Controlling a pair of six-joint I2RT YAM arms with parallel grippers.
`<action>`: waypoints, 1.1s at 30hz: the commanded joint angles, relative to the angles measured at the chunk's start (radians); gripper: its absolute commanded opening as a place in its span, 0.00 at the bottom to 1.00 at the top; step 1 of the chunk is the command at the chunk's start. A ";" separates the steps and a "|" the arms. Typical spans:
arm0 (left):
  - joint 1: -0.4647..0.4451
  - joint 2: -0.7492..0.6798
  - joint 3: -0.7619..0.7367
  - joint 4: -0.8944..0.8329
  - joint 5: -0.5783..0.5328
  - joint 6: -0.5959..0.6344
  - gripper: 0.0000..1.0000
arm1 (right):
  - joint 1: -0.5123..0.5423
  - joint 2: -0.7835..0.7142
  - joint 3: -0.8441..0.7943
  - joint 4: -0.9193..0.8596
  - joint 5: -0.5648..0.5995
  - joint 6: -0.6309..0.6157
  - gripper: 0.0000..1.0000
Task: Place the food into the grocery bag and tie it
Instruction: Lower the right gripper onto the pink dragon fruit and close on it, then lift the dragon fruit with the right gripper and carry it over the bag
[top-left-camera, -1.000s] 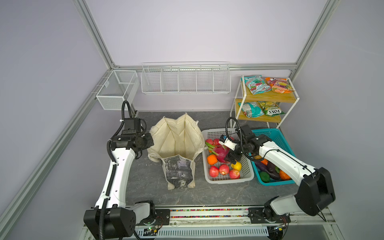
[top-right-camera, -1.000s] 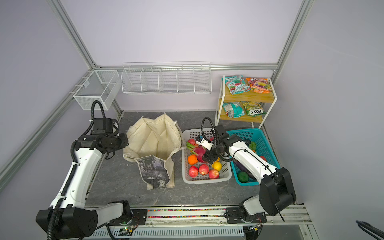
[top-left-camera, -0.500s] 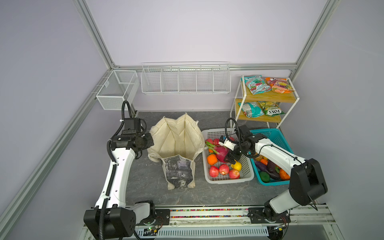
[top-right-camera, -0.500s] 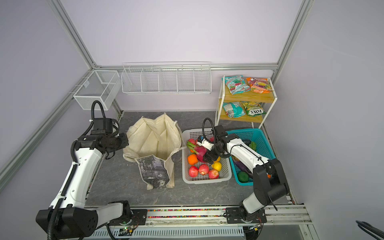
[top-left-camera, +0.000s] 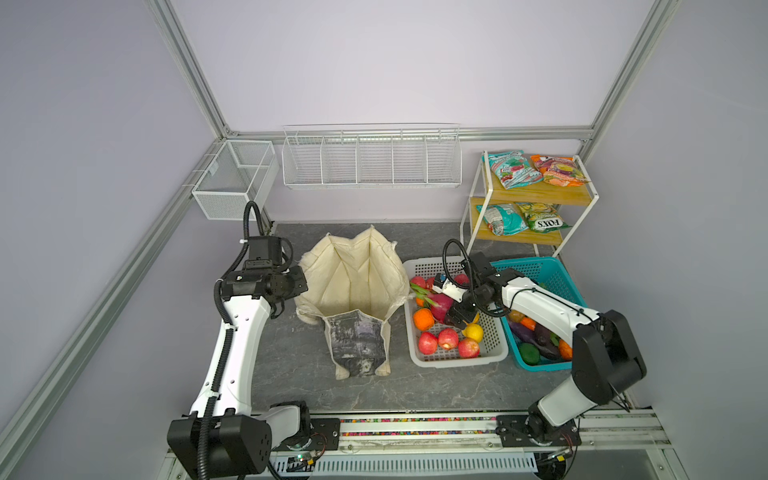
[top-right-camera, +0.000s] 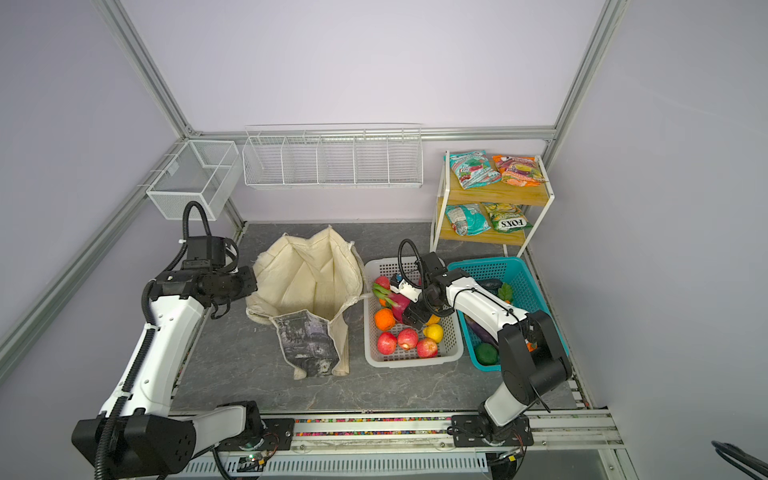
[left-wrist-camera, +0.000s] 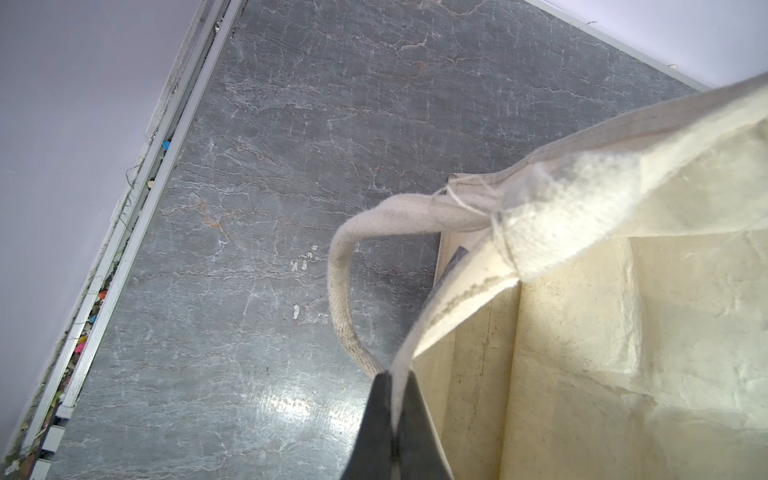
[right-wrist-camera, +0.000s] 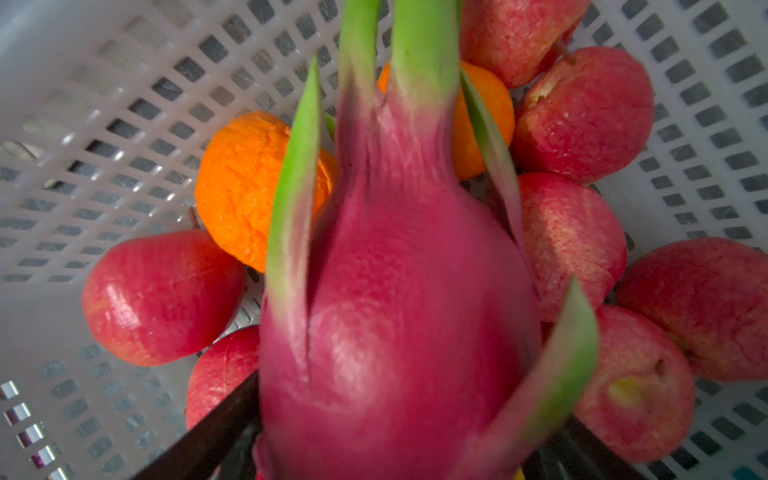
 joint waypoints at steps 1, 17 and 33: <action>0.005 -0.007 -0.006 -0.008 -0.005 0.005 0.00 | 0.017 0.019 -0.015 0.001 -0.017 0.023 0.96; 0.005 -0.008 -0.005 -0.002 -0.001 0.005 0.00 | 0.044 -0.132 0.019 -0.120 -0.021 0.068 0.74; 0.005 -0.004 -0.001 0.002 0.025 0.008 0.00 | 0.060 -0.373 0.143 -0.199 0.093 0.194 0.74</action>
